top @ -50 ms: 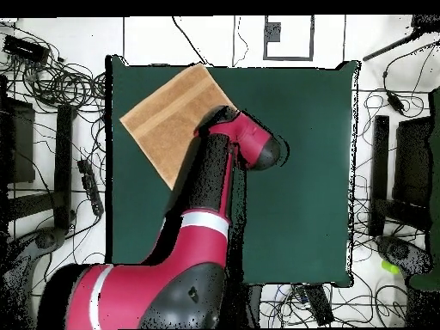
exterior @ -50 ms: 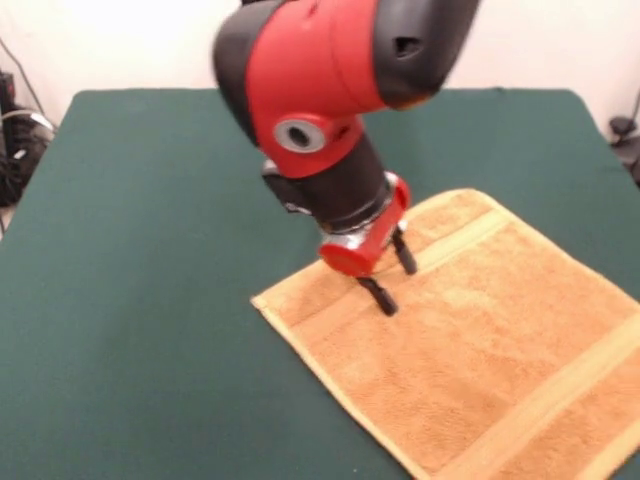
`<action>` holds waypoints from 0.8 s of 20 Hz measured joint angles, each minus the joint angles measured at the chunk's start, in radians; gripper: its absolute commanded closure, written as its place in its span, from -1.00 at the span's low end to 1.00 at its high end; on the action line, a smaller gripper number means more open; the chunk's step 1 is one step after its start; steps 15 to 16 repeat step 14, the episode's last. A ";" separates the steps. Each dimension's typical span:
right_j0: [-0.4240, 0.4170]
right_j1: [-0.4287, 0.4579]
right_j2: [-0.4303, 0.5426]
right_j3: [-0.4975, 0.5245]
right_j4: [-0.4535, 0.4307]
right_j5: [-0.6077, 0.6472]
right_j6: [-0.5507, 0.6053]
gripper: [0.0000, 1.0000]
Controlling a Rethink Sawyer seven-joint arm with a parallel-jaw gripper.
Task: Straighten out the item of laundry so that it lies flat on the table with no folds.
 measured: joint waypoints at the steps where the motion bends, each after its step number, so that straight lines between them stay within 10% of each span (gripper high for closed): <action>1: -0.010 0.005 -0.005 -0.005 -0.006 -0.012 0.000 -1.00; 16: -0.111 0.085 -0.132 -0.060 -0.157 -0.097 -0.001 -1.00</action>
